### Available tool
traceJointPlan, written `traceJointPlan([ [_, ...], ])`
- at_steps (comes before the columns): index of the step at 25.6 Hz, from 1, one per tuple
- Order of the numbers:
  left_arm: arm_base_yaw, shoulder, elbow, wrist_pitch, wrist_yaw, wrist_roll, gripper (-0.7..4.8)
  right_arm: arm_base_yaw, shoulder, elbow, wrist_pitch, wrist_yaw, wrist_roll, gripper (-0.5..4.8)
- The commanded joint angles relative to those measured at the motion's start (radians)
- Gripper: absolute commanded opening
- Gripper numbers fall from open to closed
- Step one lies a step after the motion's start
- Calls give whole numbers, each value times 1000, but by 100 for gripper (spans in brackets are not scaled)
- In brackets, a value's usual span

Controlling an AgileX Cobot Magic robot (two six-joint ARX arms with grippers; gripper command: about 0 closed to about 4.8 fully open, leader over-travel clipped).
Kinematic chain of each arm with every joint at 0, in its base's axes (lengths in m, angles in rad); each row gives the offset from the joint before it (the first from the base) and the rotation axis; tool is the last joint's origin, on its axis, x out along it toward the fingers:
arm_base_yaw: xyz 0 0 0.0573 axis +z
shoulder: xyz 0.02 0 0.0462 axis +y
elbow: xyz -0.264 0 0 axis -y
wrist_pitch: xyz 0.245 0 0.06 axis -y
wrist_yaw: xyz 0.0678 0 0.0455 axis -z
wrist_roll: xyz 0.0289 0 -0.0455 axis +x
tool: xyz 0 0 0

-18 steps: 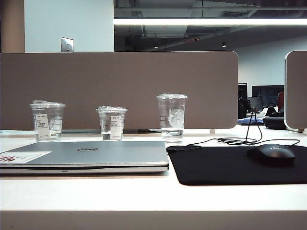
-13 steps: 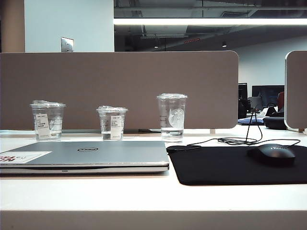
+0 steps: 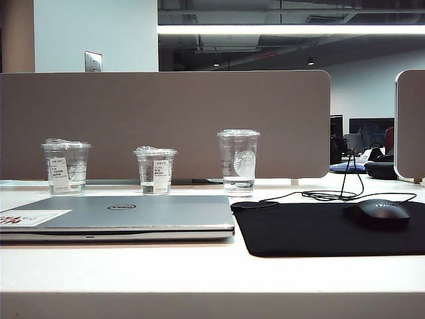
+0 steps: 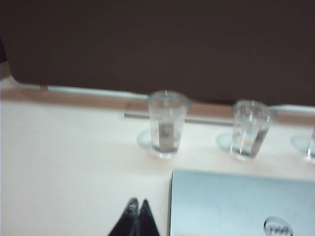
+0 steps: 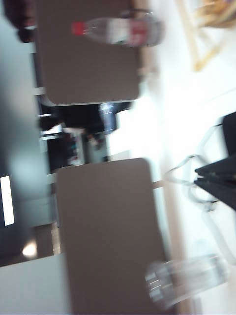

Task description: Pick up the coffee cup on the middle and place it on the right side of the laptop.

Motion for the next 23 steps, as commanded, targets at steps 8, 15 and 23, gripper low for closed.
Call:
traceJointPlan([
  [8, 0, 438, 409, 7, 130, -1, -5, 1, 525, 472, 0, -134, -69, -5],
  [15, -121, 739, 531, 16, 163, 5, -5, 91, 917, 784, -196, -281, -234, -5],
  [23, -241, 1036, 539, 270, 134, 64, 384, 103, 1097, 911, -251, -473, -239, -5],
])
